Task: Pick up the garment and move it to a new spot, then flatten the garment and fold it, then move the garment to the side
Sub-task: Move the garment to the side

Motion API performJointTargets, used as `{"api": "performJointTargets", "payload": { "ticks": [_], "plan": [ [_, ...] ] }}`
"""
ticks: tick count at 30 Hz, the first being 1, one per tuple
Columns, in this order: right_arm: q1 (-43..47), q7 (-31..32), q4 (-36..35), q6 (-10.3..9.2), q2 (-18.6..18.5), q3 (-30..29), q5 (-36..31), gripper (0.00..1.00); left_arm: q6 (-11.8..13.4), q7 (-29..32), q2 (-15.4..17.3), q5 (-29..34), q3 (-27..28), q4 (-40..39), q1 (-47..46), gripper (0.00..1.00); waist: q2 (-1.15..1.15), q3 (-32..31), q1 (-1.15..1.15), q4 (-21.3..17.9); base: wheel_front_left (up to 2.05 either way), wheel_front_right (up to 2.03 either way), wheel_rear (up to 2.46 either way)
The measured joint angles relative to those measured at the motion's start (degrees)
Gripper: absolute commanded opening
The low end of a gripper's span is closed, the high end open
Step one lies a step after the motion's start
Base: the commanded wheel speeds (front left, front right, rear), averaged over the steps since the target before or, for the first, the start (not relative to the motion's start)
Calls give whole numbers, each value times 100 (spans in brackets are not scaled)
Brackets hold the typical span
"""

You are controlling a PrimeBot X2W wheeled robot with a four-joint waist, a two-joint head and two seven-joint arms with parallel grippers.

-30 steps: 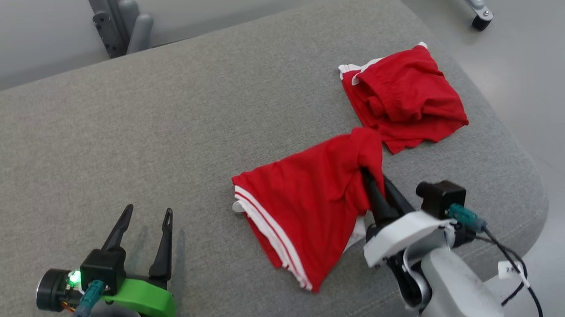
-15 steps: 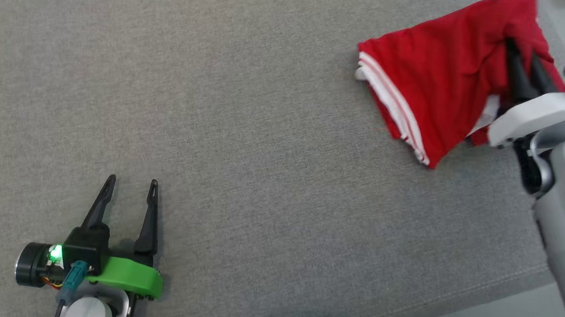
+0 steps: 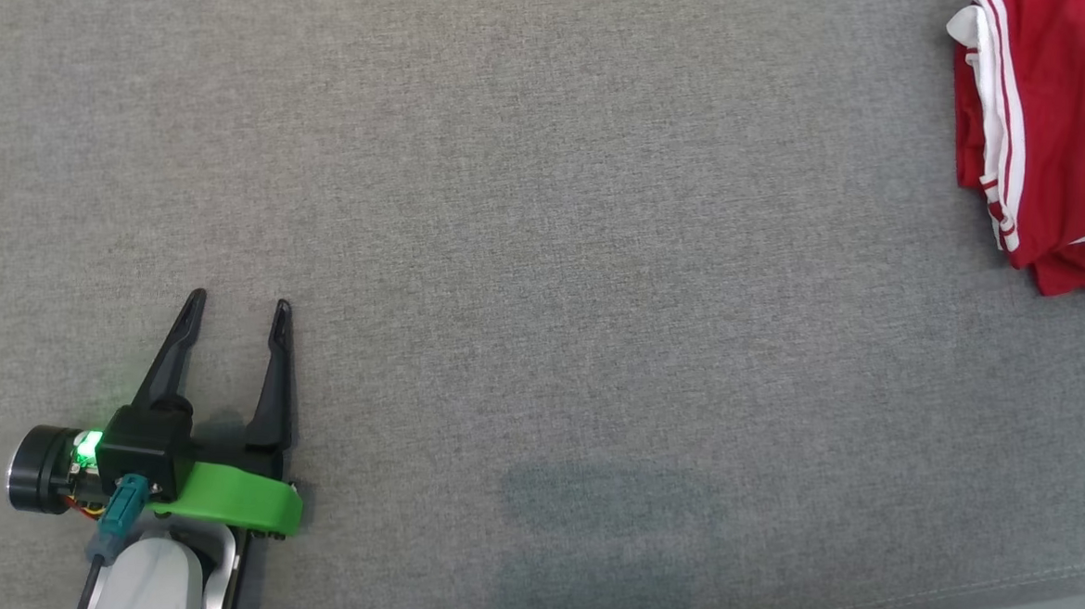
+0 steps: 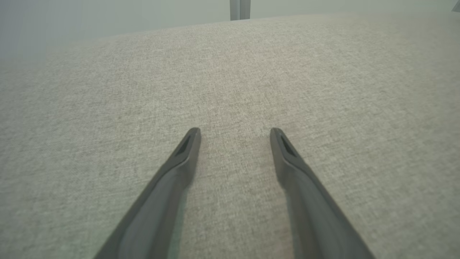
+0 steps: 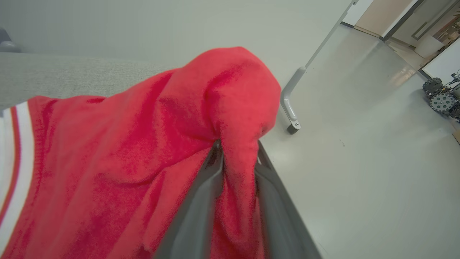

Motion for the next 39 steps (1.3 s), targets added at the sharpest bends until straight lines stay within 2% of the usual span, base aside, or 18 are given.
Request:
{"api": "performJointTargets", "payload": {
  "ticks": [4,8,12,14,20,21,26,33,39],
  "plan": [
    [-29,-77,205,1,10,-469,-485,100,8,-1,-3,0,22,1,-43,100,0,85,0,143,0,0,0],
    [-58,-327,332,1,209,-1185,-1082,100,35,-1,-18,-5,51,60,-55,100,0,52,0,245,0,0,0],
    [-80,-1044,64,0,502,-1837,-1900,100,97,7,-45,-69,121,164,31,100,0,-193,0,295,0,0,0],
    [-78,-1218,48,0,678,-1723,-1911,100,136,7,-69,-92,162,189,96,100,0,-340,0,308,0,0,0],
    [272,-1341,-221,0,1161,-767,-1518,100,257,7,-126,-155,312,332,392,100,0,-904,0,354,0,0,0],
    [272,-1341,-221,0,1161,-767,-1518,100,257,7,-126,-155,312,332,392,100,0,-904,0,354,0,0,0],
    [1144,-1351,-838,0,1591,-183,-1117,100,321,7,-149,-188,417,422,671,100,0,-1454,-1,417,0,0,0],
    [2576,-1350,-1352,0,2334,145,-859,100,382,7,-172,-223,442,547,1059,100,0,-2192,-1,559,0,0,0],
    [3428,-1350,-1672,0,2664,323,-770,100,387,7,-177,-236,472,559,1182,100,0,-2651,-1,732,0,0,0]
  ]
}}
